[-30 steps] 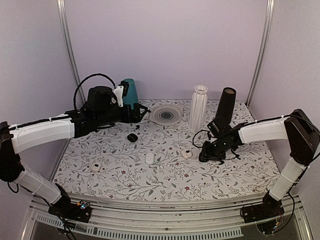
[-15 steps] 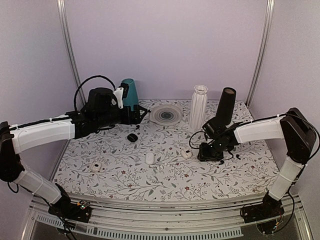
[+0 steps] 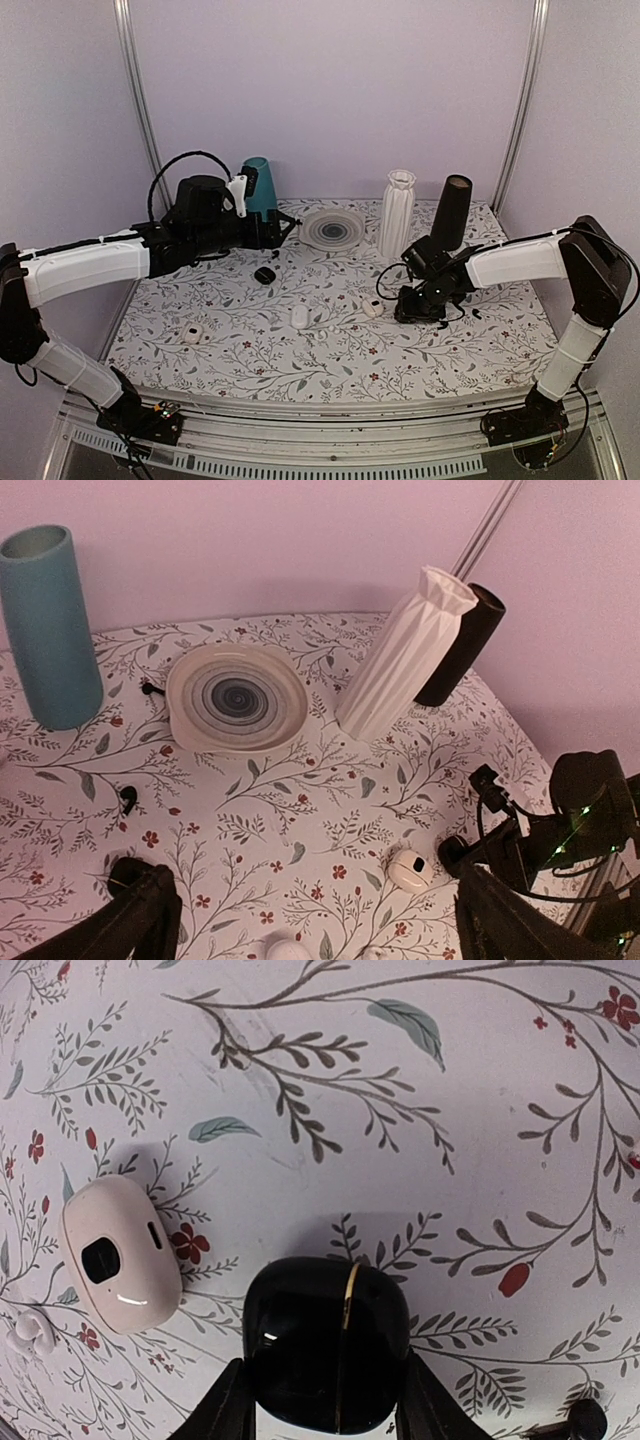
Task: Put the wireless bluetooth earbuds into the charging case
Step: Pick up the charging case from the center of the board, then pass from the right arm to the left
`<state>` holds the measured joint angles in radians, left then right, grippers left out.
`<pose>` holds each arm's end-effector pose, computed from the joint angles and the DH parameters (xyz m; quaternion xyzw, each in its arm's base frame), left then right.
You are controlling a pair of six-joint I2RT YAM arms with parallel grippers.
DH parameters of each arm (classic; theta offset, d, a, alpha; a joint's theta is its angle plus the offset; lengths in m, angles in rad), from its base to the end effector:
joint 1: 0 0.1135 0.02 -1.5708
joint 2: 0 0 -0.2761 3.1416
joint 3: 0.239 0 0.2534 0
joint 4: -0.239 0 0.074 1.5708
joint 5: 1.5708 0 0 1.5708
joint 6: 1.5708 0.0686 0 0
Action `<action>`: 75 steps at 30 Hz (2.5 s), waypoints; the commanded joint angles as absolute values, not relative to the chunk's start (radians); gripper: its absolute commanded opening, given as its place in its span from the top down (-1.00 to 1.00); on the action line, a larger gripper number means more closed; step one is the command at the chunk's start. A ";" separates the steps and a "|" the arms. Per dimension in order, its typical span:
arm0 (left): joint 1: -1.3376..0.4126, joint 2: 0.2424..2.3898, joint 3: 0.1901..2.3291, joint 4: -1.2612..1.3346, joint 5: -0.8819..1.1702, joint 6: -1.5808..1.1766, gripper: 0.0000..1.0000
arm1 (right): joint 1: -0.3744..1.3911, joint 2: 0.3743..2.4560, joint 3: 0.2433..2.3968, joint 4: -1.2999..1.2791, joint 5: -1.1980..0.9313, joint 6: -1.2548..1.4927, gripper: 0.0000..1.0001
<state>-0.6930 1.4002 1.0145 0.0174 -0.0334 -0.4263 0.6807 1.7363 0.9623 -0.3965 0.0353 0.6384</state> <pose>0.2760 -0.2262 0.2972 0.1003 0.8184 -0.2886 0.4866 0.2650 0.2115 0.1253 -0.0172 0.9797 0.1081 0.1677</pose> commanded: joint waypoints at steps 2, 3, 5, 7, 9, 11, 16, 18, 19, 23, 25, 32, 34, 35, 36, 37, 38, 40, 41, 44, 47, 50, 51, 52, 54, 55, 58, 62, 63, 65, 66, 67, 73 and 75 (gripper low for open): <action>-0.687 1.419 1.029 0.028 0.002 -0.445 -0.92 | 0.686 1.734 0.977 -0.412 0.065 0.636 0.23; -0.686 1.427 1.037 0.028 0.021 -0.450 -0.92 | 0.685 1.727 0.978 -0.409 0.070 0.633 0.23; -0.684 1.451 1.053 0.028 0.065 -0.460 -0.92 | 0.685 1.706 0.970 -0.390 0.072 0.623 0.23; -0.683 1.482 1.074 0.024 0.109 -0.475 -0.92 | 0.685 1.683 0.959 -0.372 0.077 0.615 0.23; -0.683 1.522 1.097 0.019 0.163 -0.491 -0.92 | 0.685 1.663 0.949 -0.348 0.073 0.600 0.23; -0.682 1.564 1.116 0.016 0.213 -0.520 -0.91 | 0.686 1.639 0.939 -0.325 0.068 0.581 0.23; -0.683 1.671 1.140 0.061 0.360 -0.589 -0.82 | 0.686 1.559 0.900 -0.227 0.030 0.514 0.21; -0.684 1.703 1.147 0.087 0.415 -0.612 -0.78 | 0.686 1.525 0.886 -0.180 0.007 0.474 0.20; -0.684 1.719 1.155 0.094 0.438 -0.617 -0.76 | 0.686 1.510 0.880 -0.159 -0.005 0.456 0.19; -0.686 1.773 1.196 0.090 0.509 -0.632 -0.68 | 0.686 1.459 0.866 -0.087 -0.064 0.375 0.17; -0.686 1.795 1.213 0.091 0.535 -0.647 -0.64 | 0.688 1.441 0.861 -0.062 -0.084 0.345 0.16; -0.691 1.857 1.251 0.161 0.634 -0.733 -0.38 | 0.728 1.417 0.871 -0.010 -0.108 0.273 0.15; -0.697 1.876 1.258 0.177 0.650 -0.751 -0.33 | 0.743 1.423 0.881 -0.006 -0.102 0.260 0.15; -0.700 1.881 1.262 0.183 0.652 -0.756 -0.31 | 0.749 1.428 0.886 -0.005 -0.101 0.251 0.15; -0.704 1.887 1.265 0.187 0.653 -0.761 -0.29 | 0.757 1.433 0.891 -0.003 -0.094 0.247 0.15; -0.708 1.891 1.269 0.191 0.652 -0.763 -0.27 | 0.762 1.439 0.894 -0.003 -0.092 0.243 0.15; -0.712 1.896 1.273 0.194 0.652 -0.764 -0.25 | 0.767 1.444 0.897 -0.002 -0.089 0.239 0.15; -0.718 1.903 1.281 0.195 0.651 -0.765 -0.20 | 0.772 1.450 0.899 0.004 -0.082 0.240 0.14; -0.723 1.904 1.283 0.197 0.650 -0.767 -0.19 | 0.773 1.453 0.902 0.007 -0.083 0.243 0.14; -0.730 1.910 1.290 0.201 0.651 -0.768 -0.15 | 0.777 1.470 0.912 0.012 -0.088 0.245 0.15; -0.735 1.915 1.305 0.193 0.657 -0.764 -0.13 | 0.781 1.483 0.923 0.017 -0.089 0.240 0.14; -0.739 1.920 1.321 0.174 0.657 -0.752 -0.12 | 0.784 1.492 0.934 0.019 -0.091 0.233 0.14; -0.741 1.921 1.325 0.171 0.655 -0.752 -0.11 | 0.785 1.495 0.936 0.022 -0.091 0.231 0.14; -0.744 1.924 1.328 0.169 0.655 -0.752 -0.11 | 0.785 1.496 0.937 0.025 -0.093 0.229 0.14; -0.750 1.931 1.332 0.168 0.656 -0.754 -0.08 | 0.788 1.499 0.940 0.028 -0.096 0.227 0.14; -0.754 1.935 1.335 0.166 0.655 -0.756 -0.08 | 0.789 1.501 0.942 0.028 -0.096 0.227 0.14; -0.763 1.945 1.337 0.169 0.652 -0.760 -0.06 | 0.793 1.500 0.945 0.034 -0.100 0.227 0.14; -0.773 1.957 1.357 0.173 0.661 -0.765 -0.01 | 0.798 1.507 0.947 0.039 -0.104 0.227 0.14; -0.775 1.957 1.362 0.173 0.664 -0.765 0.01 | 0.800 1.509 0.949 0.040 -0.104 0.228 0.14; -0.777 1.990 1.370 0.173 0.669 -0.765 0.03 | 0.800 1.512 0.949 0.044 -0.104 0.229 0.14; -0.779 1.996 1.373 0.172 0.669 -0.764 0.04 | 0.801 1.512 0.950 0.043 -0.104 0.229 0.14; -0.778 2.000 1.377 0.172 0.671 -0.764 0.04 | 0.801 1.514 0.952 0.042 -0.103 0.228 0.14; -0.778 2.012 1.382 0.167 0.683 -0.763 0.12 | 0.802 1.517 0.955 0.044 -0.102 0.227 0.14; -0.778 2.016 1.382 0.172 0.688 -0.764 0.16 | 0.801 1.522 0.958 0.044 -0.108 0.226 0.14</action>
<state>-0.7677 1.9999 1.3605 0.1646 0.6674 -0.7650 0.7929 1.5108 0.9245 0.0086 -0.0914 0.2409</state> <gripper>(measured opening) 0.436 0.432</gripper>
